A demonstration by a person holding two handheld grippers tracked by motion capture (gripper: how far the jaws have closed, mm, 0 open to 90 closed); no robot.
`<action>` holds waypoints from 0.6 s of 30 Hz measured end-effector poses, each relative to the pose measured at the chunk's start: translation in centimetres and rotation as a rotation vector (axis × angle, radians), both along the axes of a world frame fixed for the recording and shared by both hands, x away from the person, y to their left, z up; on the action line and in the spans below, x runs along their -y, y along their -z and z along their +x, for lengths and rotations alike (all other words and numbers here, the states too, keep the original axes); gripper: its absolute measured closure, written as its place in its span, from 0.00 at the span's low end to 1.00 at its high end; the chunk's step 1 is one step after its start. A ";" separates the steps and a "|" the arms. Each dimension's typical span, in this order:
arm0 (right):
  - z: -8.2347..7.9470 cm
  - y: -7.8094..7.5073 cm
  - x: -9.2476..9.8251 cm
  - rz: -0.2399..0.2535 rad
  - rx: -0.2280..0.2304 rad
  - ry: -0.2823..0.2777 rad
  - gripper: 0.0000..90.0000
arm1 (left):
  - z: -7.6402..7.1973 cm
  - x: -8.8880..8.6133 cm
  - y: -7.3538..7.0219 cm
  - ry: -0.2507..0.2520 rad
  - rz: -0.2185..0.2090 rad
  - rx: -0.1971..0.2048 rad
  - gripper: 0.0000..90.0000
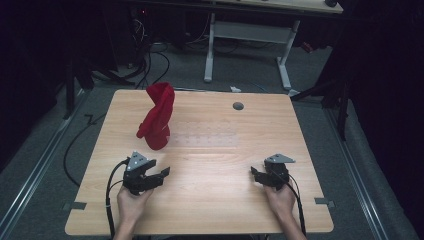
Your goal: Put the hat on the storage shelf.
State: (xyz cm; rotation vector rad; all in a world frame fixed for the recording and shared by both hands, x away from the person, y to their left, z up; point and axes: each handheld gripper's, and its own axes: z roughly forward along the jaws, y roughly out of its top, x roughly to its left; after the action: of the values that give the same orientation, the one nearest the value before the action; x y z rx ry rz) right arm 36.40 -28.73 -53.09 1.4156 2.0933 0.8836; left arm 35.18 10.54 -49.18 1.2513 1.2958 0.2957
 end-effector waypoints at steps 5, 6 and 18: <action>0.0 0.0 0.0 -0.001 0.000 0.000 0.41 | -0.1 1.0 1.4 0.023 0.017 -0.019 0.41; 0.0 0.0 0.0 0.000 0.000 0.000 0.41 | -0.1 1.2 1.7 0.023 0.020 -0.024 0.41; 0.0 0.0 0.0 0.001 -0.001 0.001 0.41 | 0.7 3.2 4.9 0.008 0.151 -0.029 0.41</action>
State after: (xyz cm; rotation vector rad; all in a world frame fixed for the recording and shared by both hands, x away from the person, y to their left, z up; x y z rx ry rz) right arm 36.39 -28.71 -53.08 1.4179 2.0930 0.8842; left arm 35.86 7.34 -54.05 1.3925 1.3123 0.3769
